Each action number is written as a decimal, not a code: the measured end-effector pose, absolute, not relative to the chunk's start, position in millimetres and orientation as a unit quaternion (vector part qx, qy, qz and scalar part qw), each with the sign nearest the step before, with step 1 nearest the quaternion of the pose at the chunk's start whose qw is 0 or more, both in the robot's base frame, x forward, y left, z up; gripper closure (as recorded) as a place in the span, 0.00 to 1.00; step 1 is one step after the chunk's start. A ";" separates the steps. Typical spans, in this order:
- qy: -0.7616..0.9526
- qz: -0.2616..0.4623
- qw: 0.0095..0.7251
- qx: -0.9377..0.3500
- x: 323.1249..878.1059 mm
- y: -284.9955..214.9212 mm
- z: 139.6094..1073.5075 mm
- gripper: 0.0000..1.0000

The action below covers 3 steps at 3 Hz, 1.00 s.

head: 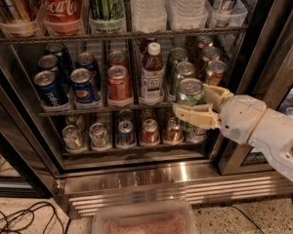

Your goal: Pick green can from middle shelf of fridge

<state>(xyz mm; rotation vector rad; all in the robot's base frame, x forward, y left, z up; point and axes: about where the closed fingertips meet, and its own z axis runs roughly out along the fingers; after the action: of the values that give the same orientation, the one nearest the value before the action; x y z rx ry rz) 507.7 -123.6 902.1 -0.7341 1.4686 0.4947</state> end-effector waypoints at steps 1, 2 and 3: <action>0.639 0.287 0.627 -0.341 479.1 -110.7 904.5 1.00; 0.632 0.346 0.602 -0.345 446.8 -95.7 900.7 1.00; 0.629 0.352 0.599 -0.349 443.2 -92.8 901.2 1.00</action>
Offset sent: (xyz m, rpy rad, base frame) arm -0.1040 0.0410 -0.0086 0.1888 0.2057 0.3400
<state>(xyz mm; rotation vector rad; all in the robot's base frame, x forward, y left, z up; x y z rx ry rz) 443.2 -92.8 901.2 -0.8088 1.4585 0.8172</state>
